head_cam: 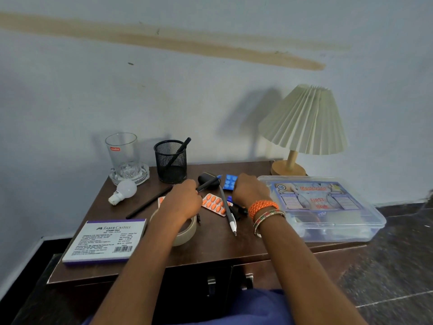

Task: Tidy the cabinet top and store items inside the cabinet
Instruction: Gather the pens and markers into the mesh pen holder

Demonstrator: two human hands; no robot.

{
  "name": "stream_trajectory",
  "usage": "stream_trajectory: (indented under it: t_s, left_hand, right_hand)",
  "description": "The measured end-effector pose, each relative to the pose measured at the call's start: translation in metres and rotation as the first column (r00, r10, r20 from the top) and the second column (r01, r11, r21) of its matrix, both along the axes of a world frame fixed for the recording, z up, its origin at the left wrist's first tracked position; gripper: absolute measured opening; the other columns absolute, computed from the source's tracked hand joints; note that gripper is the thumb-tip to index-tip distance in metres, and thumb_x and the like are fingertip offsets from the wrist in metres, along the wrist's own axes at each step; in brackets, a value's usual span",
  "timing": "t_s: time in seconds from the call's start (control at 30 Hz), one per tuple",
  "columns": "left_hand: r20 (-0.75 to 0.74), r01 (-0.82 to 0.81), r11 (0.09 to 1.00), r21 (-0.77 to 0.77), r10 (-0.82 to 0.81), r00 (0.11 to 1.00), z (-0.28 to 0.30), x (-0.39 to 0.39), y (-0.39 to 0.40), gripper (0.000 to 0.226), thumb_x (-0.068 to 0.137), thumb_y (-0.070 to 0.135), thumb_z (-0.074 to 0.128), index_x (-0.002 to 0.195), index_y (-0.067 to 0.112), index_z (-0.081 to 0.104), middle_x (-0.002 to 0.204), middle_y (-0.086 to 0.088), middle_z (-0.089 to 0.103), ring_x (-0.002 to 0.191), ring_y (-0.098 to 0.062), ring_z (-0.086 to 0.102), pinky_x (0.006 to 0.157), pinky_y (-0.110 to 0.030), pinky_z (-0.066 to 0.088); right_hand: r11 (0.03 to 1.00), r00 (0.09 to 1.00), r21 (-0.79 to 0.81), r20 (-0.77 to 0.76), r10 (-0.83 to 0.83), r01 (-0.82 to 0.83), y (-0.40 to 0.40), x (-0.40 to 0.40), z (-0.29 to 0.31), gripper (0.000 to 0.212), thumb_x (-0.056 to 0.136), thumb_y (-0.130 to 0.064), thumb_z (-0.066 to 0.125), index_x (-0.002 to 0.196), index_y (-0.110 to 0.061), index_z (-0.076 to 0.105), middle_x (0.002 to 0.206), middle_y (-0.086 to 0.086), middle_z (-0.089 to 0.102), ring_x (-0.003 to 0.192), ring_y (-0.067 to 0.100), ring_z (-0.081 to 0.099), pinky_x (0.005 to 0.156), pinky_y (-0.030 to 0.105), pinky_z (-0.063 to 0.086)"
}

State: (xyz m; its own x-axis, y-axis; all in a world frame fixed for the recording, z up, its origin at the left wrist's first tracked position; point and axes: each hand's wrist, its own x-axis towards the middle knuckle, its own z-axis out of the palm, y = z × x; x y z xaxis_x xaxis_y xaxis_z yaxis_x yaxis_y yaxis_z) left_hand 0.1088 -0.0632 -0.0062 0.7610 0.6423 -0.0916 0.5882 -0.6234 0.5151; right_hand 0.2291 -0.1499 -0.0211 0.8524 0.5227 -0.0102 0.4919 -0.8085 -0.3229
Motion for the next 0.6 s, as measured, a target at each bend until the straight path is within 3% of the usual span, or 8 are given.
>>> stream_trajectory:
  t_s: [0.1, 0.2, 0.6]
  left_hand:
    - [0.002, 0.004, 1.0, -0.007, -0.004, 1.0, -0.001, 0.0, 0.0, 0.02, 0.097, 0.012, 0.039, 0.112, 0.007, 0.051, 0.087, -0.008, 0.052, 0.074, -0.016, 0.046, 0.056, -0.025, 0.032]
    - [0.004, 0.008, 1.0, -0.012, -0.008, 1.0, 0.0, 0.0, -0.002, 0.021, 0.097, 0.012, 0.039, 0.114, 0.007, 0.051, 0.094, -0.011, 0.054, 0.079, -0.017, 0.049, 0.063, -0.026, 0.035]
    - [0.017, 0.024, 1.0, 0.008, -0.024, 1.0, 0.004, -0.005, -0.003, 0.027, 0.095, 0.008, 0.045, 0.121, 0.011, 0.052, 0.118, -0.013, 0.058, 0.092, -0.018, 0.052, 0.08, -0.029, 0.041]
  right_hand:
    - [0.999, 0.999, 0.032, -0.035, -0.008, 0.009, 0.002, 0.0, 0.0, 0.035, 0.091, -0.018, 0.056, 0.124, -0.007, 0.049, 0.126, 0.015, 0.056, 0.114, 0.03, 0.056, 0.089, 0.037, 0.047]
    - [0.996, 0.998, 0.063, 0.026, -0.058, 0.057, 0.0, -0.001, 0.007, 0.033, 0.091, -0.012, 0.056, 0.123, -0.005, 0.052, 0.125, 0.015, 0.057, 0.114, 0.031, 0.057, 0.086, 0.035, 0.048]
    - [0.996, 0.992, -0.081, 0.125, -0.034, 0.045, 0.004, -0.007, 0.003, 0.036, 0.096, -0.025, 0.05, 0.127, -0.006, 0.051, 0.124, 0.013, 0.058, 0.112, 0.026, 0.058, 0.084, 0.03, 0.047]
